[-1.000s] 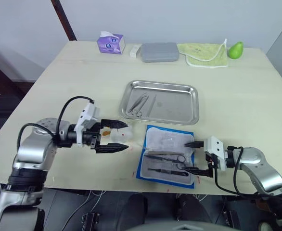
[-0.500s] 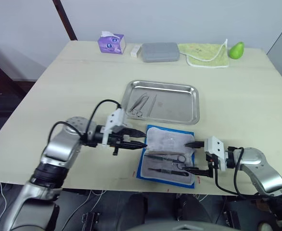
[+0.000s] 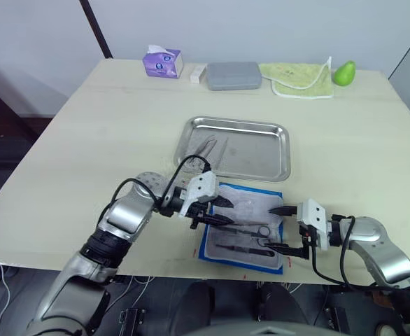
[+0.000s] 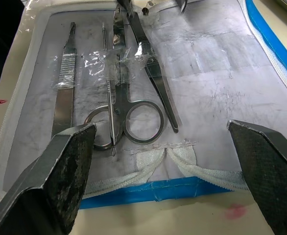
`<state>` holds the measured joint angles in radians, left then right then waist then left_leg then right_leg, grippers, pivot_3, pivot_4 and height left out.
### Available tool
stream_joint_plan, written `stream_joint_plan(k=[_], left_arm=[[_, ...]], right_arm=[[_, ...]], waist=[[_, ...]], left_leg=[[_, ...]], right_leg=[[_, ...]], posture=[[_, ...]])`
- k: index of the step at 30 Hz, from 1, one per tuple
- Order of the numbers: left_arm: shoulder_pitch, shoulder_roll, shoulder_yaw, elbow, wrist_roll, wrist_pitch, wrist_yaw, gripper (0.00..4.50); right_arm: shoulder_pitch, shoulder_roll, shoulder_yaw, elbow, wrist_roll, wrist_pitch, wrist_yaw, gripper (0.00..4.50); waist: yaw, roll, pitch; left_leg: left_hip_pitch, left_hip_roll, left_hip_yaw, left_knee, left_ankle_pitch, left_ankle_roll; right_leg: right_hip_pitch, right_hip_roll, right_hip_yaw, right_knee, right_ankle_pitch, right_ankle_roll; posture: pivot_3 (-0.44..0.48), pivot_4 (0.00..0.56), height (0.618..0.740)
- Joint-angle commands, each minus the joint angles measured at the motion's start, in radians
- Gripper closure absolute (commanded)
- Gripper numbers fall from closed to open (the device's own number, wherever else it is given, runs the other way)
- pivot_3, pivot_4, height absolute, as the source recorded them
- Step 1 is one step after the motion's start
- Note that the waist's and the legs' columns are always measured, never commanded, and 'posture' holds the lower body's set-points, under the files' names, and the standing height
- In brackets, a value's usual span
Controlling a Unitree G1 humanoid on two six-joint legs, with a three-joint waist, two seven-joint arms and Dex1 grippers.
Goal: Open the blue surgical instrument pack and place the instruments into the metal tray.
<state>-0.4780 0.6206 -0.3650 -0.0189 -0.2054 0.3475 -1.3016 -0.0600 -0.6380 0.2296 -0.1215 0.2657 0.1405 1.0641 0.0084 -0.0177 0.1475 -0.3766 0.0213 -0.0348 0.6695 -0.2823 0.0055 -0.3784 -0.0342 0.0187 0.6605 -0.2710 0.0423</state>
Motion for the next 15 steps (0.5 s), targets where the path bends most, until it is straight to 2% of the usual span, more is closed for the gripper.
stream_joint_plan(k=[1, 15], left_arm=[[-0.004, -0.006, -0.004, -0.006, 0.018, -0.028, 0.012, 2.37], [-0.010, -0.014, -0.020, 0.046, 0.078, -0.100, 0.014, 2.37]], right_arm=[[0.050, -0.007, 0.047, 0.059, -0.041, 0.058, 0.000, 0.00], [0.037, -0.001, 0.050, 0.072, -0.046, 0.052, 0.000, 0.00]], waist=[[0.000, 0.000, 0.000], [0.000, 0.000, 0.000]], left_leg=[[0.000, 0.000, 0.000, 0.000, 0.000, 0.000], [0.000, 0.000, 0.000, 0.000, 0.000, 0.000]], right_leg=[[0.000, 0.000, 0.000, 0.000, 0.000, 0.000], [0.000, 0.000, 0.000, 0.000, 0.000, 0.000]], posture=[[0.000, 0.150, 0.740], [0.000, 0.150, 0.740]])
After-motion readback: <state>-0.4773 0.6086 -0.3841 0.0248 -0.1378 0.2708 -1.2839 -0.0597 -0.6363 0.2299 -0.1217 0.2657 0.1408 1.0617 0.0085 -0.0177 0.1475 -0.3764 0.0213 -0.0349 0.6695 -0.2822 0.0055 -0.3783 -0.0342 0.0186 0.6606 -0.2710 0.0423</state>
